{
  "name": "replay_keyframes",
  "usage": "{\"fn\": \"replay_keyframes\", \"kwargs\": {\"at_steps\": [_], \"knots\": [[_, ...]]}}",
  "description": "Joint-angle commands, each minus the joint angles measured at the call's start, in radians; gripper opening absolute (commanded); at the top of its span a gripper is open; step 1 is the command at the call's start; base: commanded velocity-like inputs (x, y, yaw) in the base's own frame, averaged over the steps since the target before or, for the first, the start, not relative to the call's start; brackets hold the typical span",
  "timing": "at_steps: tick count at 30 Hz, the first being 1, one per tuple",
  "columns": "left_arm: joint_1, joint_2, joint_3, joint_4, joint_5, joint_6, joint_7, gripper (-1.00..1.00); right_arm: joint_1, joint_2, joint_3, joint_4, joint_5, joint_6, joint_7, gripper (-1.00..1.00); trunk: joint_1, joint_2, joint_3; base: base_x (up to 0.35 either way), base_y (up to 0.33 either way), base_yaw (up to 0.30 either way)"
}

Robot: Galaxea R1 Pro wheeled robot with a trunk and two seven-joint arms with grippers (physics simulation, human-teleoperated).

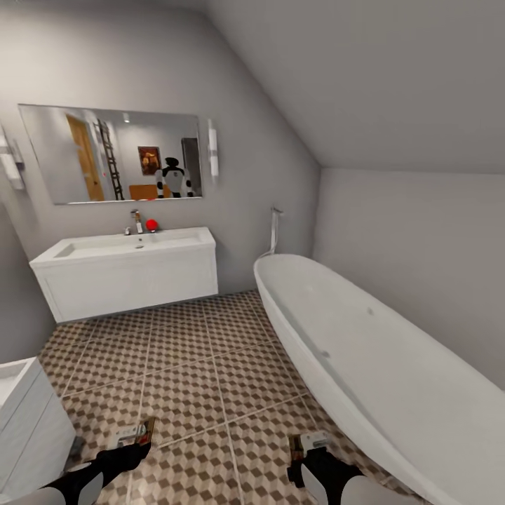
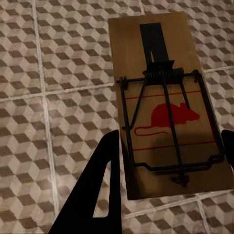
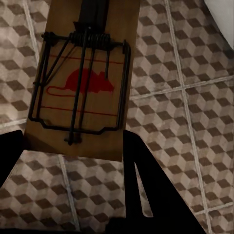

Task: Take the four mousetraps from the cabinet in the bathroom and place them on the bathroom floor. Make sure all four end up on the same floor surface, and ensure that at least two of them are either under or directly next to the same bathroom sink.

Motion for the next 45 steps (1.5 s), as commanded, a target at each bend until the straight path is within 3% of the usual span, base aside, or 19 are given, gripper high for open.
{"fn": "replay_keyframes", "kwargs": {"at_steps": [1,19,28,45], "knots": [[-0.001,0.0,-0.008,0.001,0.008,-0.004,-0.001,-1.0,0.0,0.0,0.006,-0.002,0.002,0.009,-0.001,-1.0,0.001,-0.001,-0.001,0.324,0.0,0.296],[-0.001,-0.001,-0.008,0.002,0.008,-0.004,-0.001,-1.0,0.0,0.0,0.006,-0.002,0.002,0.008,-0.001,-1.0,0.001,-0.001,-0.001,0.324,0.0,0.281],[-0.001,-0.002,-0.008,0.003,0.006,-0.005,-0.01,-1.0,0.0,0.0,0.005,-0.002,0.002,0.008,0.0,-1.0,0.001,-0.001,-0.001,0.252,0.0,0.018],[-0.001,-0.002,-0.008,0.003,0.006,-0.006,-0.011,-1.0,0.0,0.0,0.006,-0.002,0.003,0.008,0.0,-1.0,0.001,-0.001,-0.001,0.017,0.0,0.004]]}}
